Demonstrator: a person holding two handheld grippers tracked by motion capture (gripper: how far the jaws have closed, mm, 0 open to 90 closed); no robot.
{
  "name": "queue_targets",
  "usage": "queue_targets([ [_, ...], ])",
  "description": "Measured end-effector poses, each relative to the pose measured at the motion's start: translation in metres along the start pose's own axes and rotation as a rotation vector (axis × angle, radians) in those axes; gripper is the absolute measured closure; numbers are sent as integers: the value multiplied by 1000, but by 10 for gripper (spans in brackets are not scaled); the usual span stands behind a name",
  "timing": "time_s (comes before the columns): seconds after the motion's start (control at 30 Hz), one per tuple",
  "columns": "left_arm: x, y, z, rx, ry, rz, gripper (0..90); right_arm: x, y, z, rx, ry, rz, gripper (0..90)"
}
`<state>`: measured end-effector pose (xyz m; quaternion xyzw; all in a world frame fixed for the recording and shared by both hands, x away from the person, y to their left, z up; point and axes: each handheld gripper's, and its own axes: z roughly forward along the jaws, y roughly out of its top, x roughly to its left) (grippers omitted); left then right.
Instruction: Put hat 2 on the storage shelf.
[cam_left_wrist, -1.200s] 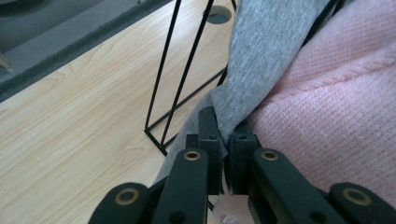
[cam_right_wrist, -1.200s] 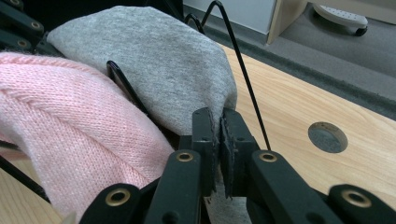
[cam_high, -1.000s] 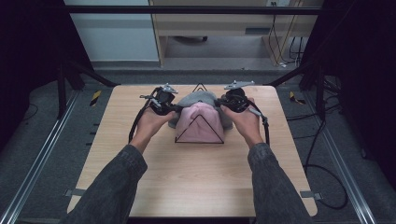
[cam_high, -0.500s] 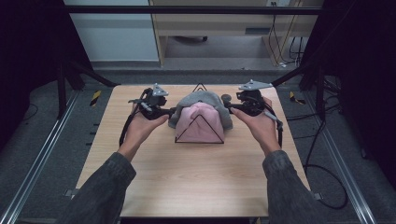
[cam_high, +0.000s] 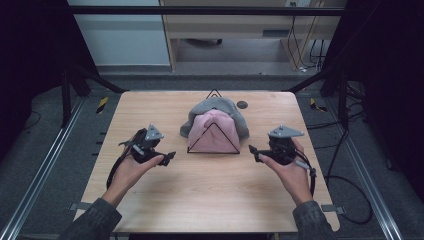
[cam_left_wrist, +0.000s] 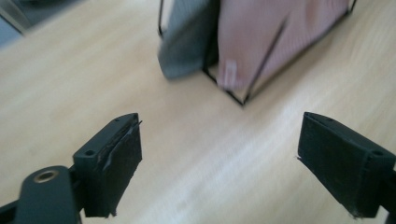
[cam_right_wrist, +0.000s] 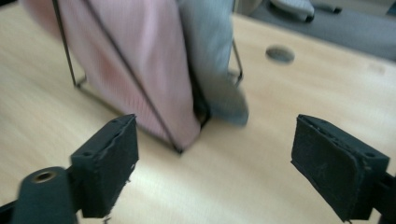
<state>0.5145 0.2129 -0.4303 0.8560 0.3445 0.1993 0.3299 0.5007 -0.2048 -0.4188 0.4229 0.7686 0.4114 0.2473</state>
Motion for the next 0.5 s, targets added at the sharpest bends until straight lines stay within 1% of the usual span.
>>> queue_targets([
  [0.03,0,-8,1,2,-10,-13,101,2,-8,1,9,1,9,132],
  [0.07,0,-8,1,2,-10,-13,100,2,-15,2,17,6,17,123],
  [0.1,0,-23,2,-2,-21,-38,99,3,-22,4,31,12,30,113],
  [0.13,1,-27,3,15,-28,-43,93,3,-28,7,55,17,25,99],
  [0.17,1,-31,2,27,-29,-47,86,3,-33,10,89,4,4,90],
  [0.2,1,-31,2,27,-29,-47,84,3,-33,10,89,4,4,90],
  [0.23,2,-39,-3,27,-26,-51,82,3,-41,12,134,-13,3,96],
  [0.27,3,-43,-6,20,-36,-71,77,3,-45,12,139,-7,19,95],
  [0.3,3,-43,-6,20,-36,-71,71,3,-45,12,139,-7,19,95],
  [0.33,5,-48,-8,15,-43,-88,71,3,-49,11,142,5,44,90],
  [0.37,6,-54,-10,23,-36,-102,69,3,-56,10,162,13,58,91],
  [0.47,8,-59,-12,46,3,-95,70,2,-62,10,195,-3,49,104],
  [0.5,8,-59,-12,46,3,-95,70,2,-62,10,195,-3,49,104],
])
